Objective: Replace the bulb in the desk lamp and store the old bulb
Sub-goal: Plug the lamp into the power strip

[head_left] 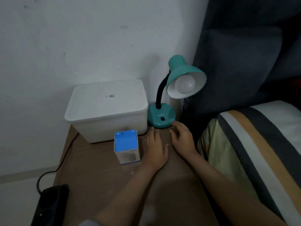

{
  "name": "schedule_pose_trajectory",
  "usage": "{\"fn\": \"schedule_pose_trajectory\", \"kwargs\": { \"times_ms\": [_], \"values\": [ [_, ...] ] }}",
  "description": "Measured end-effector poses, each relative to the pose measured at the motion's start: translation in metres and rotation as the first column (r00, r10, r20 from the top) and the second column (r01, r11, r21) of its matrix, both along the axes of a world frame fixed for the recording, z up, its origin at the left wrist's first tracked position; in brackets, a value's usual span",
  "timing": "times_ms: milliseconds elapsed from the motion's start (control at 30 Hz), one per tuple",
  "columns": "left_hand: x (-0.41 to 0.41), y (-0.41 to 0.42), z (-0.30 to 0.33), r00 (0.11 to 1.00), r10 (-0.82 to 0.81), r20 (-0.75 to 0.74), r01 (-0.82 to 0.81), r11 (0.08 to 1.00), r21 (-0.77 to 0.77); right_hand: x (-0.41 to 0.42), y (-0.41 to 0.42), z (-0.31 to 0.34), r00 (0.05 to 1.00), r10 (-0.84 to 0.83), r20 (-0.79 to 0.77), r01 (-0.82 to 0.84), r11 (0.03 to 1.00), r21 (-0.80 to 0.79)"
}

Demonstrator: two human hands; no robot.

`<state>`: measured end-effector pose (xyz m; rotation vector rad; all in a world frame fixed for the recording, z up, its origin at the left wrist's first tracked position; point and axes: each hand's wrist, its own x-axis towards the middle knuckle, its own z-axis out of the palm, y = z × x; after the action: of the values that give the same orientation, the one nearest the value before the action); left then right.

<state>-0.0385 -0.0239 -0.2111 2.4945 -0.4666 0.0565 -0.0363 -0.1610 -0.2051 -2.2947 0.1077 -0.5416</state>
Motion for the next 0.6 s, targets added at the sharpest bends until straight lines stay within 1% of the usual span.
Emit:
{"fn": "schedule_pose_trajectory", "kwargs": {
  "times_ms": [133,300,433,533,600],
  "values": [
    [0.021,-0.004,-0.005,0.999,0.036,0.030,-0.039,0.996,0.084,0.028,-0.002,-0.001,0.998,0.045,-0.041,-0.045,0.999,-0.014],
    [0.024,-0.006,-0.011,0.996,0.058,0.068,-0.066,0.991,0.116,0.046,0.002,-0.012,0.988,0.151,-0.014,-0.152,0.988,-0.027],
    [0.026,-0.005,-0.014,0.993,0.063,0.096,-0.074,0.990,0.118,0.048,0.001,-0.016,0.988,0.154,-0.003,-0.154,0.988,-0.029],
    [0.026,-0.006,-0.015,0.994,0.059,0.096,-0.071,0.989,0.128,0.049,0.000,-0.017,0.990,0.142,-0.024,-0.143,0.989,-0.029],
    [0.025,-0.005,-0.012,0.993,0.053,0.105,-0.065,0.992,0.111,0.050,0.000,-0.016,0.990,0.138,-0.020,-0.139,0.990,-0.026]
  ]
}}
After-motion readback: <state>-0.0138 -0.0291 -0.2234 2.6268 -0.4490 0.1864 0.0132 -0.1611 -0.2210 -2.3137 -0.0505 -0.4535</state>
